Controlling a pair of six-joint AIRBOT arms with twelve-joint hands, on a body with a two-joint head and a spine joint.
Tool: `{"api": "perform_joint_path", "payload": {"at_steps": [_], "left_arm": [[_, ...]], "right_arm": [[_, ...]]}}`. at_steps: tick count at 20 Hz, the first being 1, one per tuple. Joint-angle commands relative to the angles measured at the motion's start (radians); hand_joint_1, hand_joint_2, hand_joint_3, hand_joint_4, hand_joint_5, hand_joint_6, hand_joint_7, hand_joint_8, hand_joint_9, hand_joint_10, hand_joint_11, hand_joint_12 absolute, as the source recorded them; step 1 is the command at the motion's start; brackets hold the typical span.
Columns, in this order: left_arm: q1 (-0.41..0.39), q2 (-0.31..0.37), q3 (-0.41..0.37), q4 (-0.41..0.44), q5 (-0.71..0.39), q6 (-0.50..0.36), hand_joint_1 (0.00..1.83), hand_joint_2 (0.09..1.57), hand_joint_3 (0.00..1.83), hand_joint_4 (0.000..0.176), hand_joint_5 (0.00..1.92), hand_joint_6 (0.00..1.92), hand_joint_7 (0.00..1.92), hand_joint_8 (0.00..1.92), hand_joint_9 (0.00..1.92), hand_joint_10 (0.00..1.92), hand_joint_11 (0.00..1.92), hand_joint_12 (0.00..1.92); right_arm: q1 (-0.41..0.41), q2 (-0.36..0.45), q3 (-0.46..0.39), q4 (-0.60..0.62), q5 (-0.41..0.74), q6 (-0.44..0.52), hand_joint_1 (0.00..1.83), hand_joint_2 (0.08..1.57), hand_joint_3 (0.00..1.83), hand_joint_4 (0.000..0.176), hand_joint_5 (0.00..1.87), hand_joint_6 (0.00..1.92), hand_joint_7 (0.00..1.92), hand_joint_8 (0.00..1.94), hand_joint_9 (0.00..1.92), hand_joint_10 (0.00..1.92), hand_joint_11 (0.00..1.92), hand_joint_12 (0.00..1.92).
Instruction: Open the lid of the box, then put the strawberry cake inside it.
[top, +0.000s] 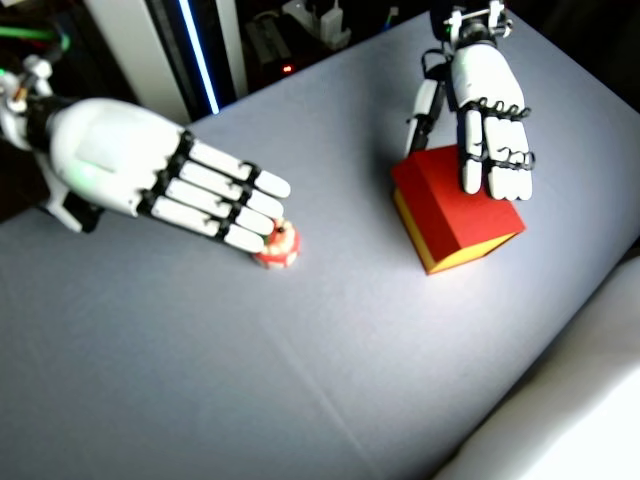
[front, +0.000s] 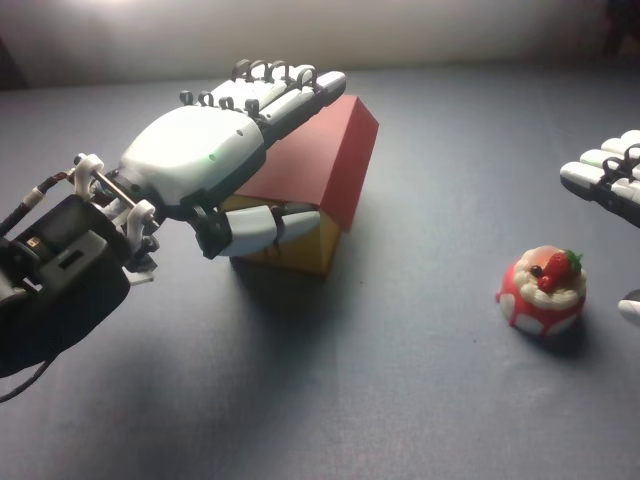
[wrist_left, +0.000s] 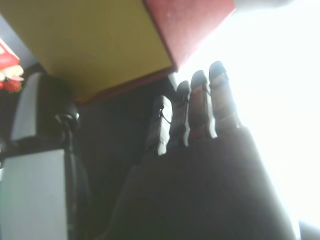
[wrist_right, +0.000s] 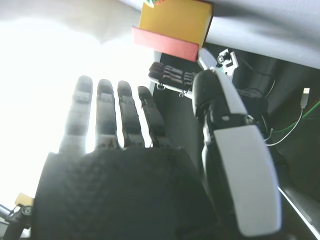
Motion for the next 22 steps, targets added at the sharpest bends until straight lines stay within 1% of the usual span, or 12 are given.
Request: {"api": "perform_joint_path", "payload": {"at_steps": [1,4,6,11,12,13,14,15,16,18,19,22], "left_arm": [[-0.011,0.005,0.004,-0.005,-0.148,-0.008,0.69,1.25,0.03,0.099,0.00,0.00,0.00,0.00,0.00,0.00,0.00,0.00],[-0.008,0.010,0.005,-0.014,-0.177,-0.021,0.52,1.31,0.02,0.110,0.00,0.00,0.00,0.00,0.00,0.00,0.00,0.00],[-0.006,0.013,0.005,-0.028,-0.191,-0.022,0.37,1.36,0.03,0.097,0.00,0.00,0.00,0.00,0.00,0.00,0.00,0.00],[0.006,0.028,0.004,-0.064,-0.251,-0.036,0.43,1.37,0.01,0.146,0.00,0.00,0.00,0.00,0.00,0.00,0.00,0.00],[0.011,0.031,0.004,-0.074,-0.263,-0.036,0.46,1.38,0.01,0.110,0.00,0.00,0.00,0.00,0.00,0.00,0.00,0.00],[0.017,0.034,0.003,-0.091,-0.281,-0.036,0.50,1.37,0.00,0.116,0.00,0.00,0.00,0.00,0.00,0.00,0.01,0.00],[0.021,0.038,0.003,-0.102,-0.292,-0.036,0.52,1.36,0.00,0.129,0.00,0.00,0.00,0.00,0.02,0.00,0.00,0.80],[0.024,0.042,0.002,-0.114,-0.304,-0.036,0.51,1.35,0.00,0.167,0.00,0.00,0.00,0.00,0.03,0.02,0.00,1.31],[0.026,0.046,0.001,-0.124,-0.315,-0.036,0.49,1.36,0.00,0.174,0.00,0.00,0.00,0.00,0.01,0.01,0.00,1.42],[0.033,0.052,0.002,-0.148,-0.340,-0.043,0.27,1.40,0.00,0.176,0.00,0.00,0.00,0.00,0.00,0.00,0.00,0.30],[0.035,0.054,0.004,-0.158,-0.352,-0.049,0.25,1.40,0.00,0.176,0.00,0.00,0.00,0.00,0.00,0.00,0.00,0.06],[0.035,0.057,0.014,-0.185,-0.365,-0.062,0.26,1.44,0.01,0.137,0.00,0.00,0.00,0.00,0.00,0.00,0.00,0.00]], "right_arm": [[0.000,0.001,0.004,0.006,0.123,0.007,0.55,1.35,0.00,0.000,0.00,0.00,0.00,0.00,0.00,0.00,0.00,0.00],[-0.001,0.001,0.004,0.008,0.125,0.007,0.55,1.34,0.00,0.000,0.00,0.00,0.00,0.00,0.00,0.00,0.00,0.00],[-0.002,0.000,0.004,0.009,0.127,0.008,0.58,1.34,0.00,0.000,0.00,0.00,0.00,0.00,0.00,0.00,0.00,0.00],[-0.007,0.000,0.004,0.015,0.133,0.010,0.55,1.34,0.00,0.000,0.00,0.00,0.00,0.00,0.00,0.00,0.00,0.00],[-0.008,0.000,0.004,0.015,0.134,0.011,0.55,1.34,0.00,0.000,0.00,0.00,0.00,0.00,0.00,0.00,0.00,0.00],[-0.009,0.000,0.004,0.016,0.135,0.011,0.55,1.34,0.00,0.000,0.00,0.00,0.00,0.00,0.00,0.00,0.00,0.00],[-0.010,-0.001,0.004,0.017,0.136,0.011,0.57,1.34,0.00,0.000,0.00,0.00,0.00,0.00,0.00,0.00,0.00,0.00],[-0.010,-0.001,0.004,0.018,0.136,0.011,0.57,1.34,0.00,0.000,0.00,0.00,0.00,0.00,0.00,0.00,0.00,0.00],[-0.011,-0.001,0.004,0.019,0.137,0.012,0.58,1.33,0.00,0.000,0.00,0.00,0.00,0.00,0.00,0.00,0.00,0.00],[-0.012,-0.001,0.004,0.020,0.138,0.012,0.60,1.33,0.00,0.000,0.00,0.00,0.00,0.00,0.00,0.00,0.00,0.00],[-0.012,-0.002,0.004,0.021,0.138,0.012,0.59,1.33,0.00,0.000,0.00,0.00,0.00,0.00,0.00,0.00,0.00,0.00],[-0.014,-0.003,0.004,0.023,0.140,0.013,0.61,1.34,0.00,0.000,0.00,0.00,0.00,0.00,0.00,0.00,0.00,0.00]]}}
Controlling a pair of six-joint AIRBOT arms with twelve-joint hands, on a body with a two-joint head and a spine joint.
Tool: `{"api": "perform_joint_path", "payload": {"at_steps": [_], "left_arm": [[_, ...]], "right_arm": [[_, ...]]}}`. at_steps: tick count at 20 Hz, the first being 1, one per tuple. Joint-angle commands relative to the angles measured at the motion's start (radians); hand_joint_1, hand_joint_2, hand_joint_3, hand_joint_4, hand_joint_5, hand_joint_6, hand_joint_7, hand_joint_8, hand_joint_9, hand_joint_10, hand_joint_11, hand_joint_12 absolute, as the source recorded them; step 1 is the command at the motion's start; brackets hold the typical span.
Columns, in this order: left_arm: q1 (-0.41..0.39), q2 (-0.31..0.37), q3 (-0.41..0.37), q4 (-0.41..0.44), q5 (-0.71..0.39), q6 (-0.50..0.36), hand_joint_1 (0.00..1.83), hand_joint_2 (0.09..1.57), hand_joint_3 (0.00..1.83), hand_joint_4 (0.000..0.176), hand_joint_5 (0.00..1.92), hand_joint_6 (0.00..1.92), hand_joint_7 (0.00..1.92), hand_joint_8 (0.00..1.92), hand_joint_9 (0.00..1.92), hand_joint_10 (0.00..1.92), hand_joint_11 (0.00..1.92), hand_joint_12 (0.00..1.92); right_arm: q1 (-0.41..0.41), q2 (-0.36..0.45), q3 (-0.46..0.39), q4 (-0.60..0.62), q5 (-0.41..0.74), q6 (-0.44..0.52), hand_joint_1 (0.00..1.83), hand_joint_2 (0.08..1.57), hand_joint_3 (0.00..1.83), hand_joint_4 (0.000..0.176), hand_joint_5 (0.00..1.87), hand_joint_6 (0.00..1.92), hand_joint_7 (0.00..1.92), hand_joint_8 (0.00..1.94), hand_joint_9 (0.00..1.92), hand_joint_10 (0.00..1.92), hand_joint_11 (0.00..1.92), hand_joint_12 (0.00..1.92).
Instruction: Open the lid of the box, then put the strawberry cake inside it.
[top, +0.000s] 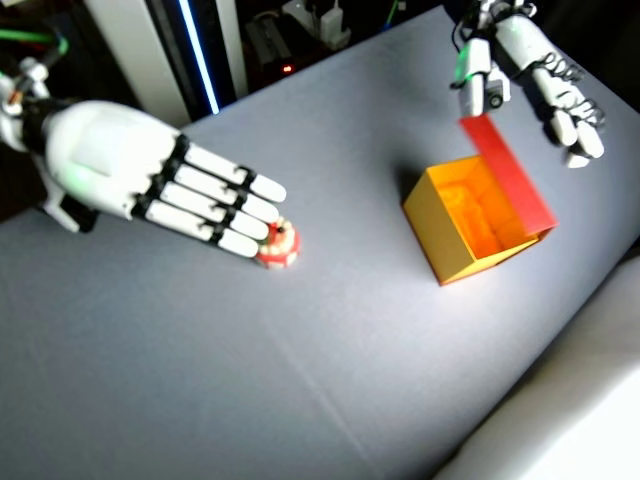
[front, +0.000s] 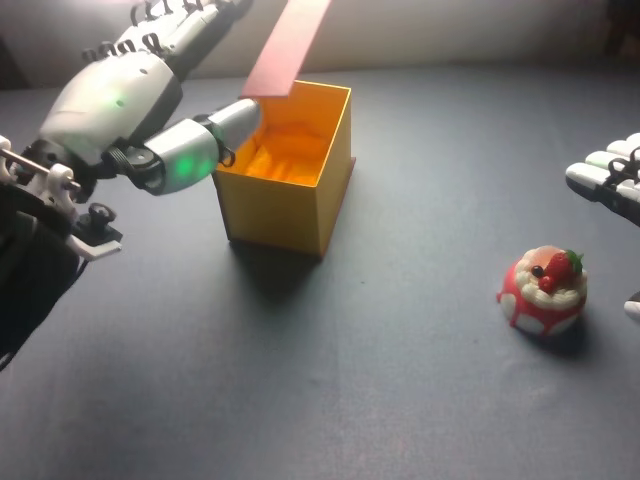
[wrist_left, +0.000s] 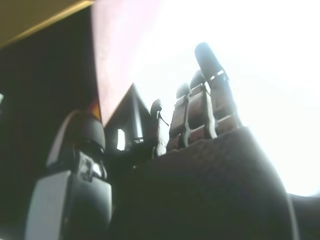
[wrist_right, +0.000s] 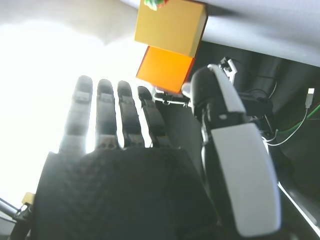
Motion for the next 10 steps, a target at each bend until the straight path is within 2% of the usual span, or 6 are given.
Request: {"api": "perform_joint_path", "payload": {"at_steps": [1,4,5,6,10], "left_arm": [[-0.005,0.014,0.009,-0.003,-0.131,-0.008,0.25,1.45,0.01,0.135,0.00,0.00,0.00,0.00,0.00,0.00,0.00,0.00],[0.000,0.023,0.018,-0.045,-0.137,-0.008,0.22,1.44,0.00,0.131,0.00,0.00,0.00,0.00,0.00,0.00,0.00,0.00],[0.003,0.028,0.020,-0.062,-0.142,-0.008,0.24,1.43,0.00,0.167,0.00,0.00,0.00,0.00,0.00,0.00,0.00,0.00],[0.008,0.032,0.021,-0.074,-0.146,-0.008,0.28,1.42,0.00,0.174,0.00,0.00,0.00,0.00,0.00,0.00,0.00,0.00],[0.037,0.063,0.026,-0.139,-0.156,-0.008,0.39,1.44,0.00,0.176,0.00,0.00,0.00,0.00,0.00,0.00,0.00,0.00]], "right_arm": [[0.004,0.001,0.004,0.008,0.123,0.006,0.61,1.33,0.00,0.000,0.00,0.00,0.00,0.00,0.00,0.00,0.00,0.00],[0.001,0.000,0.004,0.009,0.127,0.007,0.60,1.33,0.00,0.000,0.00,0.00,0.00,0.00,0.00,0.00,0.00,0.00],[0.000,0.000,0.004,0.010,0.127,0.008,0.58,1.34,0.00,0.000,0.00,0.00,0.00,0.00,0.00,0.00,0.00,0.00],[-0.001,0.000,0.004,0.011,0.127,0.009,0.57,1.34,0.00,0.000,0.00,0.00,0.00,0.00,0.00,0.00,0.00,0.00],[-0.004,0.000,0.004,0.013,0.130,0.011,0.59,1.33,0.00,0.000,0.00,0.00,0.00,0.00,0.00,0.00,0.00,0.00]]}}
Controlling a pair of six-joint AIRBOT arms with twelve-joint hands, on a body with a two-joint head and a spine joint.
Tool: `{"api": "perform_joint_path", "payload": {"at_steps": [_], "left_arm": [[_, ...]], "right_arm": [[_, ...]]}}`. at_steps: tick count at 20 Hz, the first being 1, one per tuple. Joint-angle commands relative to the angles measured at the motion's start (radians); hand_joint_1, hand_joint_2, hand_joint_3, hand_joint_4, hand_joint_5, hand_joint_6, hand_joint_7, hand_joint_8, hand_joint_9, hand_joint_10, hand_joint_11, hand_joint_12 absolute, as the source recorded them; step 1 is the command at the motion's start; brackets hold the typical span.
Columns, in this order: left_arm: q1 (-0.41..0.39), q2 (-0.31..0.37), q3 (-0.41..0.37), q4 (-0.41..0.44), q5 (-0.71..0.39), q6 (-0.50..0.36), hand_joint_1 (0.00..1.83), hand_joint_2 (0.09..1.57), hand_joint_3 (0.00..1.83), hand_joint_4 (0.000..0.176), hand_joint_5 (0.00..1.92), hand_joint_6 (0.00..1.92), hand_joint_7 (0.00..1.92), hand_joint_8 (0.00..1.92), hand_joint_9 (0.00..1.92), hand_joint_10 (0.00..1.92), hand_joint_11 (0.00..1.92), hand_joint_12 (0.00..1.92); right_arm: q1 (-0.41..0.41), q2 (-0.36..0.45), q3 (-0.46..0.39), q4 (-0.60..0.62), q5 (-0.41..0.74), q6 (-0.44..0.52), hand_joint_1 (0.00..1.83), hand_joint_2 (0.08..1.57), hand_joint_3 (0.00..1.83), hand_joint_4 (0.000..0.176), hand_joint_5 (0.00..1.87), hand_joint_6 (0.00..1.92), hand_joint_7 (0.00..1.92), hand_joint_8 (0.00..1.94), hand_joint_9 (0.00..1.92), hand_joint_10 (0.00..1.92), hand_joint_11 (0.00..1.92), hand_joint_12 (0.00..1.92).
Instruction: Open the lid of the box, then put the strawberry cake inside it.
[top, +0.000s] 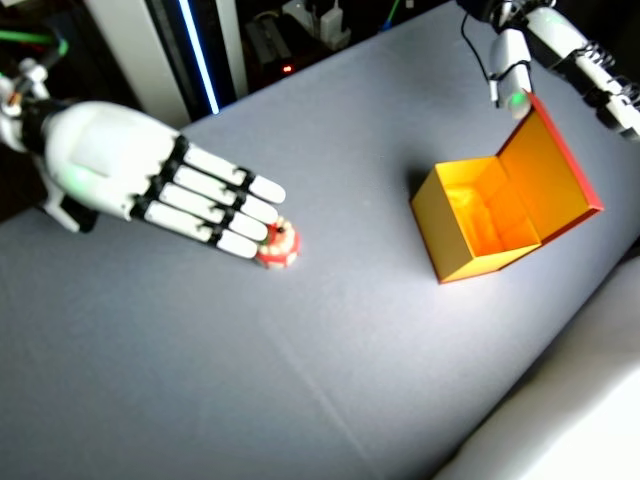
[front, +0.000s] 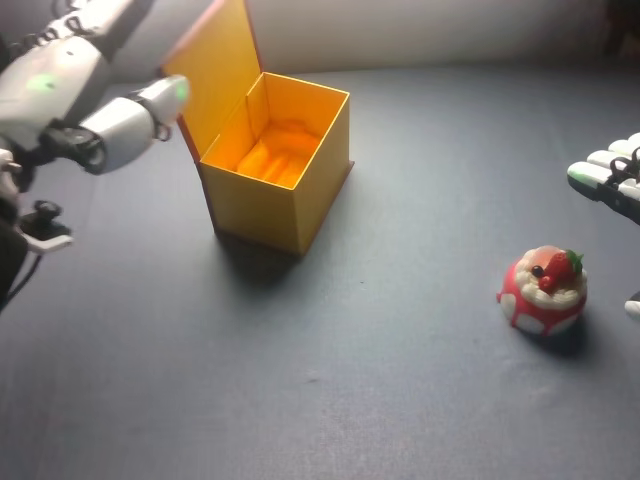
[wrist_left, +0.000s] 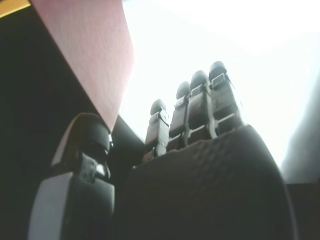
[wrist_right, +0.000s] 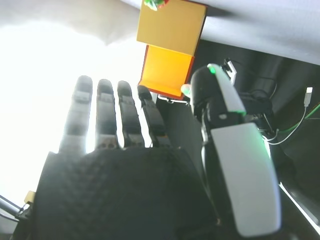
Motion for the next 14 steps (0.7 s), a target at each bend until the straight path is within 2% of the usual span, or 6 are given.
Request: {"api": "perform_joint_path", "payload": {"at_steps": [1,6,10,12,13,14], "left_arm": [[0.001,0.018,0.008,0.004,-0.131,-0.006,0.35,1.42,0.00,0.176,0.00,0.00,0.00,0.00,0.00,0.00,0.00,0.00],[0.030,0.058,0.005,-0.031,-0.109,0.006,0.49,1.39,0.00,0.176,0.00,0.00,0.00,0.00,0.00,0.00,0.00,0.00],[0.085,0.107,-0.054,0.053,-0.136,0.014,0.70,1.36,0.00,0.169,0.00,0.00,0.00,0.00,0.00,0.00,0.00,0.00],[0.100,0.132,-0.092,0.122,-0.145,0.029,0.79,1.35,0.00,0.119,0.00,0.00,0.00,0.00,0.00,0.00,0.00,0.00],[0.107,0.146,-0.110,0.158,-0.148,0.032,0.89,1.32,0.01,0.127,0.00,0.00,0.00,0.00,0.00,0.00,0.00,1.02],[0.112,0.159,-0.129,0.199,-0.144,0.039,0.89,1.32,0.01,0.127,0.00,0.00,0.00,0.00,0.00,0.00,0.00,1.02]], "right_arm": [[0.000,0.000,0.004,0.007,0.125,0.005,0.57,1.33,0.00,0.000,0.00,0.00,0.00,0.00,0.00,0.00,0.00,0.00],[-0.003,0.000,0.004,0.010,0.128,0.010,0.63,1.33,0.00,0.000,0.00,0.00,0.00,0.00,0.00,0.00,0.00,0.00],[-0.003,0.000,0.004,0.008,0.127,0.017,0.61,1.33,0.00,0.000,0.00,0.00,0.00,0.00,0.00,0.00,0.00,0.00],[-0.003,0.000,0.005,0.003,0.122,0.020,0.66,1.29,0.00,0.000,0.00,0.00,0.00,0.00,0.00,0.00,0.02,0.01],[-0.001,0.000,0.010,0.000,0.113,0.026,0.61,1.28,0.00,0.000,0.00,0.00,0.00,0.00,0.00,0.00,0.00,0.01],[0.005,0.000,0.015,-0.002,0.099,0.029,0.61,1.28,0.00,0.000,0.00,0.00,0.00,0.00,0.00,0.00,0.00,0.01]]}}
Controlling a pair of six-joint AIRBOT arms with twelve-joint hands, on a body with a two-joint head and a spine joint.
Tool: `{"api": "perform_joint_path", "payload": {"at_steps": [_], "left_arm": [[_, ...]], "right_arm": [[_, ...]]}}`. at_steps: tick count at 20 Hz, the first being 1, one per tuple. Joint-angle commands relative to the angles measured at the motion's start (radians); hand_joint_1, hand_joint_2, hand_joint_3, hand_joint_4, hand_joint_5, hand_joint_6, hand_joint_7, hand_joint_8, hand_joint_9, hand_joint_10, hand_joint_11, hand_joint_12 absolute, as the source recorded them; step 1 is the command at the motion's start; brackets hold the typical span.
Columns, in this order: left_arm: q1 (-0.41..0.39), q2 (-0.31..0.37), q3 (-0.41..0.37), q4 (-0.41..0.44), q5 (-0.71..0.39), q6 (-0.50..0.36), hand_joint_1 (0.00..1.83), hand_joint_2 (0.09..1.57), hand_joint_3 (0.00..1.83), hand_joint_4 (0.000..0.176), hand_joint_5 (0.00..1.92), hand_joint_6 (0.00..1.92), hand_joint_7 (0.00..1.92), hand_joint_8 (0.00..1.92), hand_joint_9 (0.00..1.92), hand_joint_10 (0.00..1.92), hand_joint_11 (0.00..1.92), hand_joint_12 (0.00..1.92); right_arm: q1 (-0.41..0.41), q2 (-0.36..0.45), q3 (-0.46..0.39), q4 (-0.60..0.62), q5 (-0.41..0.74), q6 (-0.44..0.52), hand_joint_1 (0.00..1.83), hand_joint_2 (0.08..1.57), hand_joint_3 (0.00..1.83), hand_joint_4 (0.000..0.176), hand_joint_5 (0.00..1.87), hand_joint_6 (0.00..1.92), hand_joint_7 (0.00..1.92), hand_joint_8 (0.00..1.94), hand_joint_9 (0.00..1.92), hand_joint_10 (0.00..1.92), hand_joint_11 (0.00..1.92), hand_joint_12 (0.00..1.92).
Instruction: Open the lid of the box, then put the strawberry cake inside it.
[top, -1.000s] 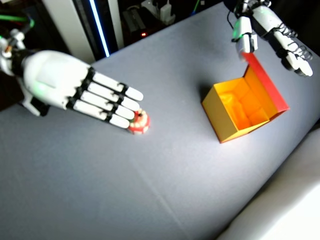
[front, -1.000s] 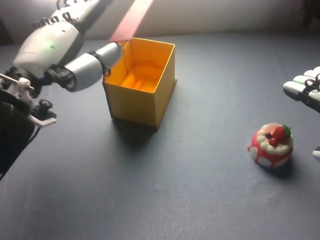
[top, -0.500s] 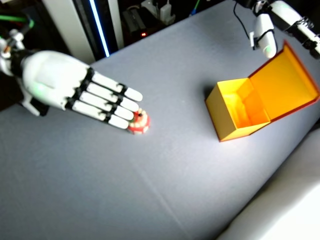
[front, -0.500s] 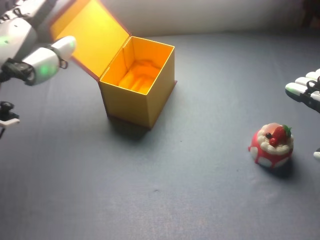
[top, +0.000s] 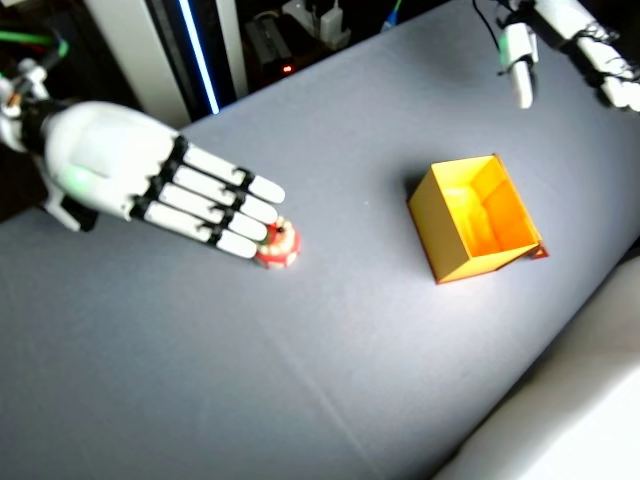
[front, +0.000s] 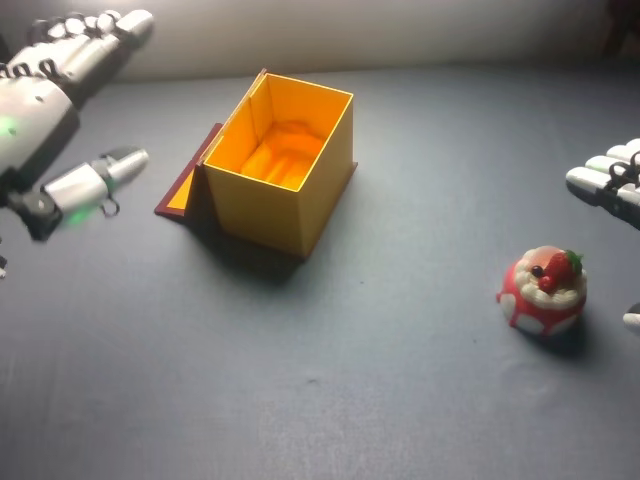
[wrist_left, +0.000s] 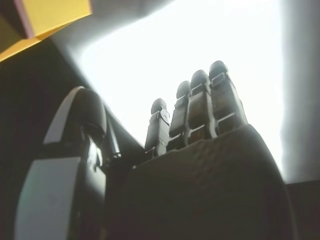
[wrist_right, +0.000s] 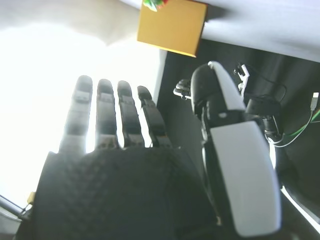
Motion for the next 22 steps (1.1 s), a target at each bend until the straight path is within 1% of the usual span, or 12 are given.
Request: {"api": "perform_joint_path", "payload": {"at_steps": [1,3,5,7,8,12,16,17,18,19,20,22], "left_arm": [[0.011,0.031,-0.019,0.024,-0.133,0.015,0.85,1.34,0.01,0.102,0.01,0.01,0.00,0.00,0.00,0.00,0.00,1.29],[0.023,0.064,-0.055,0.081,-0.117,0.031,0.75,1.39,0.00,0.107,0.13,0.05,0.00,0.00,0.00,0.00,0.00,0.93],[0.039,0.103,-0.091,0.159,-0.079,0.031,0.81,1.36,0.00,0.027,0.29,0.04,0.04,0.00,0.00,0.00,0.00,0.55],[0.050,0.132,-0.119,0.219,-0.042,0.031,0.69,1.37,0.00,0.000,0.32,0.03,0.04,0.00,0.00,0.00,0.00,0.48],[0.052,0.147,-0.135,0.257,-0.014,0.031,0.69,1.37,0.00,0.000,0.32,0.03,0.04,0.00,0.00,0.00,0.00,0.48],[0.049,0.161,-0.154,0.414,0.073,-0.054,0.59,1.35,0.00,0.000,0.45,0.01,0.30,0.02,0.30,0.06,0.00,1.24],[0.027,0.142,-0.156,0.532,0.133,-0.137,0.43,1.41,0.02,0.011,0.37,0.01,0.29,0.01,0.31,0.04,0.00,1.26],[0.019,0.136,-0.154,0.561,0.141,-0.157,0.35,1.45,0.02,0.021,0.35,0.01,0.26,0.00,0.28,0.03,0.00,1.20],[0.012,0.132,-0.153,0.584,0.151,-0.171,0.35,1.45,0.02,0.021,0.35,0.01,0.26,0.00,0.28,0.03,0.00,1.20],[0.010,0.131,-0.153,0.592,0.152,-0.176,0.36,1.45,0.01,0.022,0.37,0.01,0.26,0.00,0.29,0.03,0.00,1.22],[0.010,0.130,-0.153,0.593,0.149,-0.179,0.40,1.44,0.00,0.008,0.40,0.02,0.27,0.01,0.30,0.03,0.00,1.23],[0.010,0.131,-0.154,0.603,0.151,-0.189,0.43,1.43,0.00,0.000,0.39,0.01,0.27,0.00,0.29,0.03,0.00,1.27]], "right_arm": [[0.021,-0.004,0.011,0.012,0.084,0.005,0.63,1.27,0.00,0.000,0.00,0.00,0.00,0.00,0.00,0.00,0.00,0.00],[0.045,-0.015,0.025,0.011,0.042,0.005,0.61,1.25,0.00,0.000,0.00,0.00,0.00,0.00,0.00,0.00,0.00,0.00],[0.077,-0.041,0.051,0.008,-0.017,0.005,0.70,1.19,0.04,0.000,0.02,0.01,0.01,0.00,0.04,0.01,0.00,0.19],[0.111,-0.070,0.077,0.005,-0.072,0.006,0.79,1.17,0.01,0.000,0.06,0.01,0.05,0.01,0.10,0.03,0.00,0.60],[0.130,-0.087,0.092,0.001,-0.102,0.006,0.79,1.17,0.01,0.000,0.06,0.01,0.05,0.01,0.10,0.03,0.00,0.60],[0.186,-0.145,0.145,-0.008,-0.202,0.005,0.94,1.11,0.00,0.000,0.06,0.00,0.07,0.00,0.13,0.02,0.00,0.80],[0.236,-0.196,0.195,-0.009,-0.277,0.004,0.96,1.13,0.00,0.000,0.13,0.02,0.13,0.01,0.16,0.03,0.00,0.98],[0.249,-0.207,0.208,-0.009,-0.295,0.003,1.14,1.14,0.00,0.000,0.34,0.07,0.41,0.08,0.30,0.44,0.00,1.46],[0.261,-0.217,0.220,-0.009,-0.313,0.002,1.14,1.14,0.00,0.000,0.34,0.07,0.41,0.08,0.30,0.44,0.00,1.46],[0.274,-0.227,0.234,-0.009,-0.332,0.001,1.16,1.23,0.00,0.000,0.59,1.11,0.74,1.10,0.53,1.06,0.30,1.68],[0.289,-0.233,0.244,-0.013,-0.350,0.001,1.24,1.23,0.00,0.000,0.73,1.14,0.82,1.48,0.89,1.54,0.82,1.79],[0.311,-0.233,0.251,-0.029,-0.368,0.001,1.20,1.28,0.00,0.000,0.67,1.16,0.73,1.70,0.94,1.84,0.99,1.92]]}}
